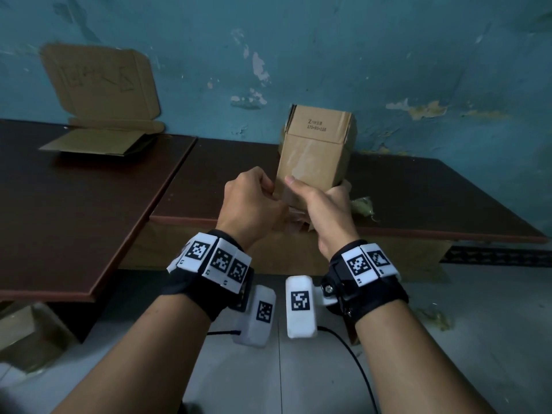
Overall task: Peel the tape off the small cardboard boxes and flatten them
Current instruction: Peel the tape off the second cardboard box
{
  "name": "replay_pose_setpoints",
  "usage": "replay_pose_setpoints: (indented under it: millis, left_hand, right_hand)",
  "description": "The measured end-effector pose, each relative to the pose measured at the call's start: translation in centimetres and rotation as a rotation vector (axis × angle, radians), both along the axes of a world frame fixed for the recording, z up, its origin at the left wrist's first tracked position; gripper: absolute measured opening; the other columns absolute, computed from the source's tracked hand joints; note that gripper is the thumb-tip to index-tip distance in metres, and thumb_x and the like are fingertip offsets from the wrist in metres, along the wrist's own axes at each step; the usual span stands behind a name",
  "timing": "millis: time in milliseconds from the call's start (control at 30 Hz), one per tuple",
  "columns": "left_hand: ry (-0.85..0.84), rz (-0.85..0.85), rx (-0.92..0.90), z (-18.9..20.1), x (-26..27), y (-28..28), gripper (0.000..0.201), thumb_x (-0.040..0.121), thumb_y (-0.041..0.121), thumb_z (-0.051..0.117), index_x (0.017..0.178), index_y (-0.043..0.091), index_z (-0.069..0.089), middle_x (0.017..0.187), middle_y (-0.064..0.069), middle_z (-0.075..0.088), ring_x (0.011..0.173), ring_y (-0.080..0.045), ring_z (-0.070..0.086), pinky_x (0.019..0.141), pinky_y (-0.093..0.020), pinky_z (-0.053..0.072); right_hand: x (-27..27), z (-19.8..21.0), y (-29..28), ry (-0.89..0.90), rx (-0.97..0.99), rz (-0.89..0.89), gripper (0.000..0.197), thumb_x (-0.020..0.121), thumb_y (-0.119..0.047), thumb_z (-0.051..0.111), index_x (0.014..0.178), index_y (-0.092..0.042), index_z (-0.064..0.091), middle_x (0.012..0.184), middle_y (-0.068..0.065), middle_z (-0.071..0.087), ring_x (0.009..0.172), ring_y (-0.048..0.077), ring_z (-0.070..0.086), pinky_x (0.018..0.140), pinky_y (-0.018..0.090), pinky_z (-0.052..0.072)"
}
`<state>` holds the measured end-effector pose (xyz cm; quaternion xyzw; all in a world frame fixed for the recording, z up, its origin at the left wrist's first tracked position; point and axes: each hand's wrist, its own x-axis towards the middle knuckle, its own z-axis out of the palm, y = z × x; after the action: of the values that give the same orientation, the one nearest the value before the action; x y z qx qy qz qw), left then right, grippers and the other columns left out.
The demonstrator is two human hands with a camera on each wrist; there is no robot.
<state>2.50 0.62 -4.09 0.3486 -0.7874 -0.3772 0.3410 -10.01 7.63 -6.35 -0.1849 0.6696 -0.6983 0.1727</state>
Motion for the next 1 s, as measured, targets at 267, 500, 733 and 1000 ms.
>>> replay_pose_setpoints:
  millis: [267,500,733,1000]
  left_hand:
    - [-0.006,-0.059,0.010,-1.6,-1.3,1.8,0.020,0.086,0.021,0.082,0.076,0.021,0.065,0.077,0.009,0.070,0.081,-0.013,0.066,0.066,-0.019,0.046]
    - [0.140,0.008,0.231,0.0,-0.3,0.5,0.025,0.093,0.024,0.058,0.081,0.020,0.080,0.080,0.003,0.078,0.082,-0.015,0.072,0.074,-0.032,0.060]
    - [0.168,-0.089,0.261,-1.5,-1.1,-0.2,0.029,0.090,0.044,0.085,0.085,0.016,0.078,0.078,-0.001,0.079,0.078,-0.018,0.075,0.079,-0.042,0.063]
    - [0.331,-0.276,0.400,-1.3,-1.0,-0.1,0.014,0.103,0.012,0.070,0.092,0.005,0.070,0.090,-0.019,0.073,0.081,-0.026,0.069,0.080,-0.038,0.057]
  right_hand:
    - [-0.6,1.9,0.8,-0.140,-0.121,0.048,0.074,0.075,-0.031,0.096,0.128,-0.011,0.049,0.119,0.011,0.075,0.099,0.026,0.079,0.078,0.045,0.067]
    - [-0.9,1.6,0.8,-0.136,-0.075,0.066,0.086,0.063,-0.043,0.098,0.129,-0.017,0.048,0.124,0.006,0.072,0.110,0.026,0.074,0.096,0.051,0.062]
    - [-0.8,1.8,0.9,-0.128,-0.075,0.062,0.091,0.059,-0.044,0.099,0.128,-0.016,0.047,0.122,0.008,0.074,0.105,0.027,0.077,0.091,0.051,0.065]
    - [-0.4,2.1,1.4,-0.017,0.047,-0.028,0.113,0.057,-0.069,0.094,0.140,-0.016,0.038,0.137,0.007,0.061,0.119,0.023,0.065,0.099,0.043,0.059]
